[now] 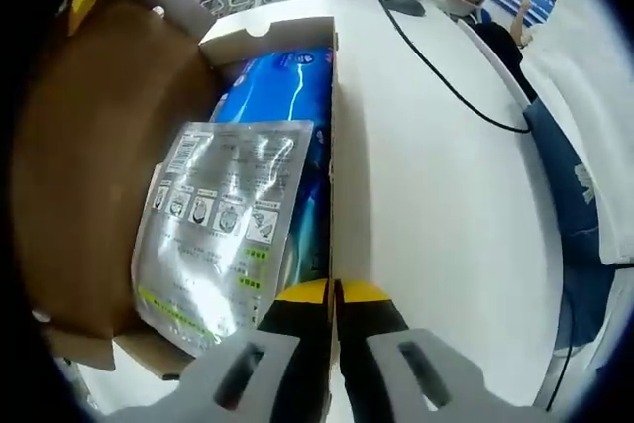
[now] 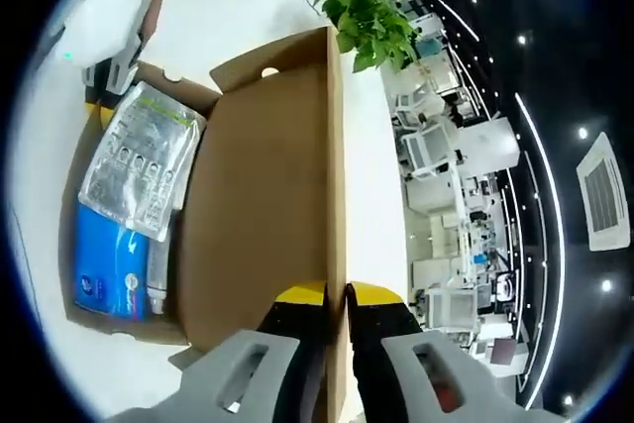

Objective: Operate the shoe box by opening the lid, removing the specified soft item, and placing it in the target area until the item is outside and the box remains undamaged.

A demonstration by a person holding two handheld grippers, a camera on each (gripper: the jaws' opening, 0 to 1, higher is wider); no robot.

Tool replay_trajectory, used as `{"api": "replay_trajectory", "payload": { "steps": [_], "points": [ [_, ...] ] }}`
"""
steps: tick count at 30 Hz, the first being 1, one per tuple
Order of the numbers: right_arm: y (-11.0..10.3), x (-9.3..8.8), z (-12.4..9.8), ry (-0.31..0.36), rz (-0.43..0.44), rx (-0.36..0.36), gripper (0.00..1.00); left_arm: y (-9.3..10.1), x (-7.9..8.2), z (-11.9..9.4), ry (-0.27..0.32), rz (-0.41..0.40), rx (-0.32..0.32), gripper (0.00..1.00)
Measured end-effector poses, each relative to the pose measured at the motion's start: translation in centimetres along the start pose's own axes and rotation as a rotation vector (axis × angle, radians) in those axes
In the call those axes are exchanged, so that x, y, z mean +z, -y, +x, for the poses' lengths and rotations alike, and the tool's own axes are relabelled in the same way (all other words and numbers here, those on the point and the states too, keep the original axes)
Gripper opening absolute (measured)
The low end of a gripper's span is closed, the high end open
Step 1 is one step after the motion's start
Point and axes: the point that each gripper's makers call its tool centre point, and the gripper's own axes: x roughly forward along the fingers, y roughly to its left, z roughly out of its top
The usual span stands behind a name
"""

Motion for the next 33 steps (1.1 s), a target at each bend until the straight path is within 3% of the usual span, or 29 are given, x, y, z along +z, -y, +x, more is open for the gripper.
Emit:
{"api": "replay_trajectory", "payload": {
  "steps": [10, 33],
  "points": [
    [0.3, -0.6, 1.7, -0.019, 0.049, 0.096, 0.04, 0.0, 0.0, 0.0, -0.006, -0.009, -0.005, 0.01],
    [0.1, -1.6, 4.7, -0.077, 0.049, 0.27, 0.04, 0.0, 0.1, 0.1, -0.004, -0.017, -0.007, 0.01]
  ]
}}
